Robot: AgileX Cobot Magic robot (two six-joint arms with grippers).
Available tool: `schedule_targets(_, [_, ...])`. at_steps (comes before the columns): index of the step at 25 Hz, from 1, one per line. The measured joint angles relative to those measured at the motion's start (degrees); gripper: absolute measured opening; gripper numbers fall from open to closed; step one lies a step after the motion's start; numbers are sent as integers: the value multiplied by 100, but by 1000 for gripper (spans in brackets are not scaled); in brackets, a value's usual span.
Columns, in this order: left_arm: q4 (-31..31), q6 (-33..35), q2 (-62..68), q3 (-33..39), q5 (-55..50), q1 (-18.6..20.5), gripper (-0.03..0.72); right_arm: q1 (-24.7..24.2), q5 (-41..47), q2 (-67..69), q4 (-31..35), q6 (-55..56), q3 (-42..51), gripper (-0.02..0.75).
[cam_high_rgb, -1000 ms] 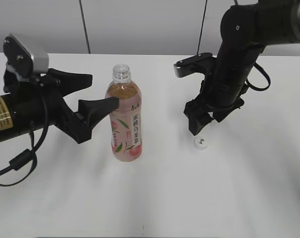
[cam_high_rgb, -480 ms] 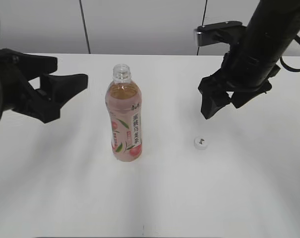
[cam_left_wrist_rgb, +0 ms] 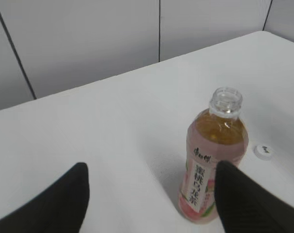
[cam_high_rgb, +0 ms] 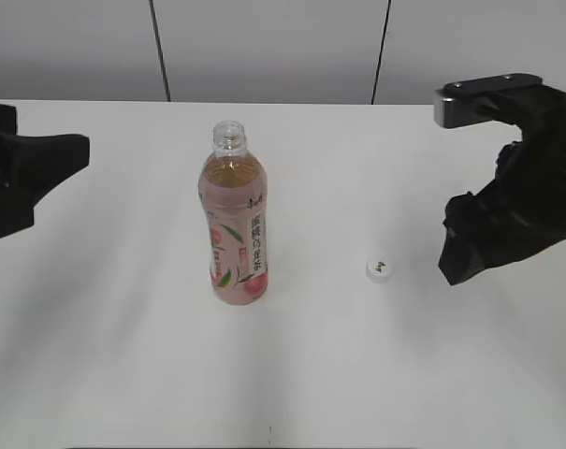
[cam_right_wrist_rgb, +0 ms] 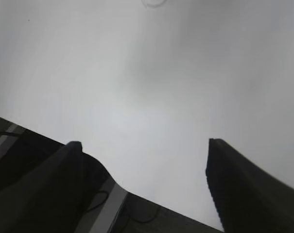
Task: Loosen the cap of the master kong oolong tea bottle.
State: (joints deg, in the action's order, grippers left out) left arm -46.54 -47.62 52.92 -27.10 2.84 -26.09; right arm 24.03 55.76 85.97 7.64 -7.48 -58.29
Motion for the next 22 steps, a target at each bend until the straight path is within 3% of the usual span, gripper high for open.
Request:
schedule_targets(4, [507, 82, -278, 0, -1055, -592, 483, 0, 18, -459, 75, 40, 201, 596])
schedule_targets(9, [1810, 1420, -266, -207, -2501, -1436, 468, 0, 97, -783, 107, 54, 209, 596])
schedule_targets(11, [2303, 1829, -283, -483, -3078, -1531, 462, 0, 164, -860, 107, 75, 213, 596])
schedule_targets(15, [2638, 2089, -879, -959, -3751, -1543, 459, 0, 180, -1194, 98, 193, 487, 596])
schedule_targets(22, [3259, 2744, -2398, -1045, -4921, -1543, 459, 0, 53, -2368, -324, 232, 1450, 596])
